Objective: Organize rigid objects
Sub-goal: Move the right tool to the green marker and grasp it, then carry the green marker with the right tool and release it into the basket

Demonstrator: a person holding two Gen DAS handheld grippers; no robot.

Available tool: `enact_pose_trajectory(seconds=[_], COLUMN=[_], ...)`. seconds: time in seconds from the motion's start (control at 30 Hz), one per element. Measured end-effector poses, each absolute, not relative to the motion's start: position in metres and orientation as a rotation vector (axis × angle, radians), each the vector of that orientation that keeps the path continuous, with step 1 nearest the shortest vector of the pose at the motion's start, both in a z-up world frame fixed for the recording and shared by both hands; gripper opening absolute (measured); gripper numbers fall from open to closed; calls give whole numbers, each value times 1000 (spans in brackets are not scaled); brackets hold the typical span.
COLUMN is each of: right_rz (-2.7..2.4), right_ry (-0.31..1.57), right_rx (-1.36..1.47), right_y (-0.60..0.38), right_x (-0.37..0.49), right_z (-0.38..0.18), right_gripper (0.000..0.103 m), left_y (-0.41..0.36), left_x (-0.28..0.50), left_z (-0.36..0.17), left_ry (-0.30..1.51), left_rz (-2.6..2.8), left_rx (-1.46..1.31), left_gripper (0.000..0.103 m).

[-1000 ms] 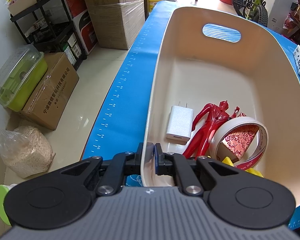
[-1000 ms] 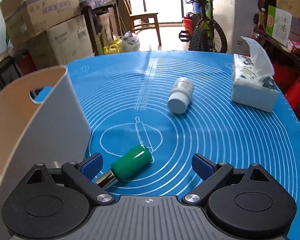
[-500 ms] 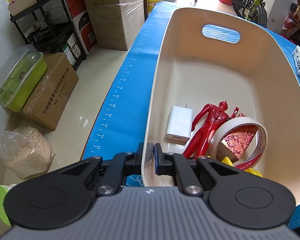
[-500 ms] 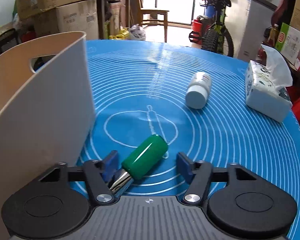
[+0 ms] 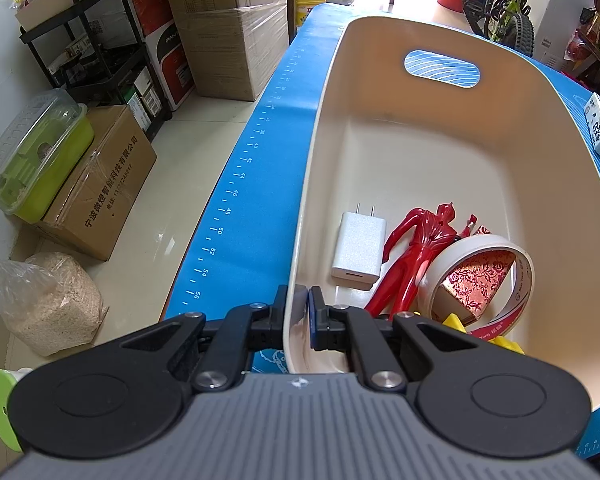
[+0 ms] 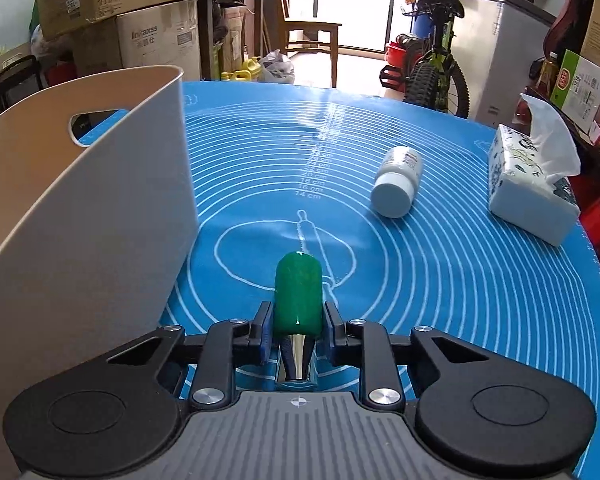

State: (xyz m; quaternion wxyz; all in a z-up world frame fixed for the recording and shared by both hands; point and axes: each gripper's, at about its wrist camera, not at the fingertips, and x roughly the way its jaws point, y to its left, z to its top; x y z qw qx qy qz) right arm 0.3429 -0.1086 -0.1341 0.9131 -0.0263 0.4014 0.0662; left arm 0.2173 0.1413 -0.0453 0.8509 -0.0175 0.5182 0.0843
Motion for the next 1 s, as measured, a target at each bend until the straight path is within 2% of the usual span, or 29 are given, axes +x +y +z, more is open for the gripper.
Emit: enact_pose_trajectory(seconds=[0.57, 1.0], right_rz=[182, 391], right_ry=[650, 518], right_rx=[81, 87], right_y=[-122, -79], right_x=[324, 285], right_z=[-57, -2], right_gripper=[34, 34], left_y=[141, 141], left_x=[217, 217], left_z=[-45, -45], left_ry=[1091, 1091], left_rz=[177, 177], left_rx=[-37, -37], left_gripper=[11, 11])
